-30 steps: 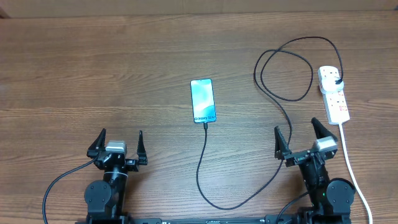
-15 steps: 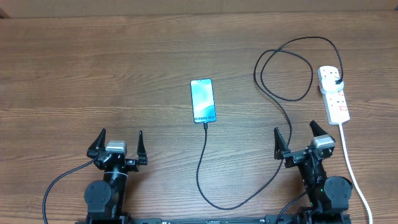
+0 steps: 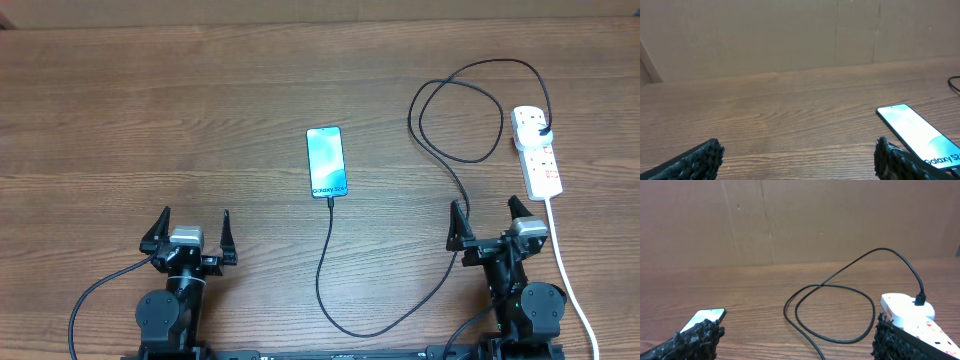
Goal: Plug charger to phone and switch on socket
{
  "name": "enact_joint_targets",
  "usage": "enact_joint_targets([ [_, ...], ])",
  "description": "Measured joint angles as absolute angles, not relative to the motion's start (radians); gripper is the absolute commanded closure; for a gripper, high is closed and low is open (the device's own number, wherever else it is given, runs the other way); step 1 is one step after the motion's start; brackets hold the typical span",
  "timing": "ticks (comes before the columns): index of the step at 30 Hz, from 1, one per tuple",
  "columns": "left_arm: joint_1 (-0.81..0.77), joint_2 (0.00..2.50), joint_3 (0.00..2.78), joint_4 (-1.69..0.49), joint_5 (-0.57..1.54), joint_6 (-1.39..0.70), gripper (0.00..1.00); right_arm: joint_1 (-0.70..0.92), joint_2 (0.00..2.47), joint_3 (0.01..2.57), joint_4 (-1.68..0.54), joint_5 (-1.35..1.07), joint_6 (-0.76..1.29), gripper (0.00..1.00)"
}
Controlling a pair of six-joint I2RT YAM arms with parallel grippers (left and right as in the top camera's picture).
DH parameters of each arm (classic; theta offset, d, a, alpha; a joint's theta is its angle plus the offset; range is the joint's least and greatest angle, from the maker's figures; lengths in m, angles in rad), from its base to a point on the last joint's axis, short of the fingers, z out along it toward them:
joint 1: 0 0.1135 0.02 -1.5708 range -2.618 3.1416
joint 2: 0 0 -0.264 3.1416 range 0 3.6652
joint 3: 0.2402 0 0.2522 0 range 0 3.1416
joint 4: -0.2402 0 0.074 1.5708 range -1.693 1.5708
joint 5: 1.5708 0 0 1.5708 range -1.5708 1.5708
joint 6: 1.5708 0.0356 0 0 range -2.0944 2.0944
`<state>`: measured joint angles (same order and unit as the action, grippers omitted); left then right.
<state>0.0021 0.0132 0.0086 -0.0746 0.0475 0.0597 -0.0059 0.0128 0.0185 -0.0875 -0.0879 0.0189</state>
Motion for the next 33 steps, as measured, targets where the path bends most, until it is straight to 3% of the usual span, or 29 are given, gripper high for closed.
enact_joint_targets([
  [33,0.002,0.013,0.009,-0.075,0.047,0.059,0.00,0.017,0.013,0.019,-0.086,-0.078,0.030,0.00],
])
